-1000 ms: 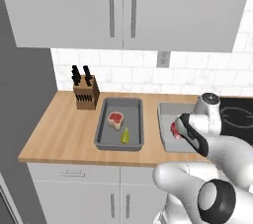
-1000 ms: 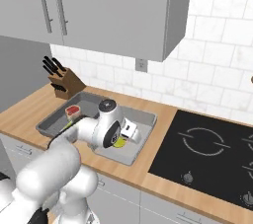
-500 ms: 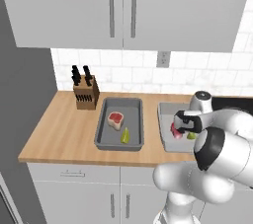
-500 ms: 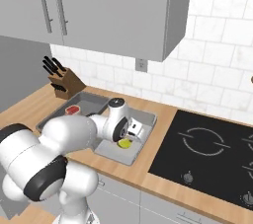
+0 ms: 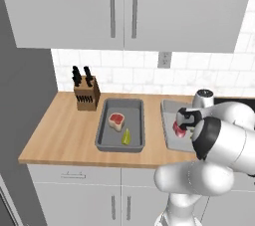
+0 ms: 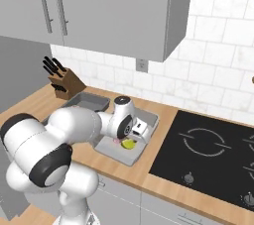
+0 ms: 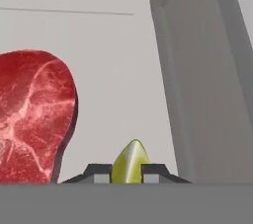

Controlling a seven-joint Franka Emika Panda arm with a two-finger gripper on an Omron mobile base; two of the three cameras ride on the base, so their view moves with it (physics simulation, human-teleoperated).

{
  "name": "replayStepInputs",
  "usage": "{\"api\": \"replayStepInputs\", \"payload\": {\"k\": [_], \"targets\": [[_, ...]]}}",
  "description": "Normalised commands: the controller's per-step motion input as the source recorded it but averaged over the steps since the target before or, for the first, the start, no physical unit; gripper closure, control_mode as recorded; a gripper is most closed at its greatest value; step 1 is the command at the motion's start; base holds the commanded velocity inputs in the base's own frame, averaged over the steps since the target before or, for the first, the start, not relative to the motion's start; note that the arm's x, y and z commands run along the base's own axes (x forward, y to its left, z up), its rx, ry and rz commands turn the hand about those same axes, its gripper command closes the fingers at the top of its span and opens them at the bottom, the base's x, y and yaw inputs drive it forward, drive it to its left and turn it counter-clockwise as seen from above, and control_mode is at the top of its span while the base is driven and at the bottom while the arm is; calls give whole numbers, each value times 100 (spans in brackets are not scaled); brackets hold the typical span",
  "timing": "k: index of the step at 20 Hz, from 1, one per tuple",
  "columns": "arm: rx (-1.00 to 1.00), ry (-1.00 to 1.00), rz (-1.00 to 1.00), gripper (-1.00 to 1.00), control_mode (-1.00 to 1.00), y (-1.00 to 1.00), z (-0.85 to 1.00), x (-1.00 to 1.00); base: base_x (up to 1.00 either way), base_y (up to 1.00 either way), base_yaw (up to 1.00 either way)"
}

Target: Place one lemon wedge and one steak in each tupperware on the nearby counter, to pack two identical lunches.

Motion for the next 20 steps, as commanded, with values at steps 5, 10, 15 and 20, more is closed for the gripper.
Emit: {"api": "replayStepInputs", "payload": {"k": [5,10,15,20], "targets": [[0,0,0,-100,-100,0,-2,0,0,0,0],[0,0,0,-100,-100,0,0,0,0,0,0],[0,-6,2,-100,-100,2,69,-30,0,0,0],[0,-15,3,-100,-100,26,96,-96,0,0,0]]}}
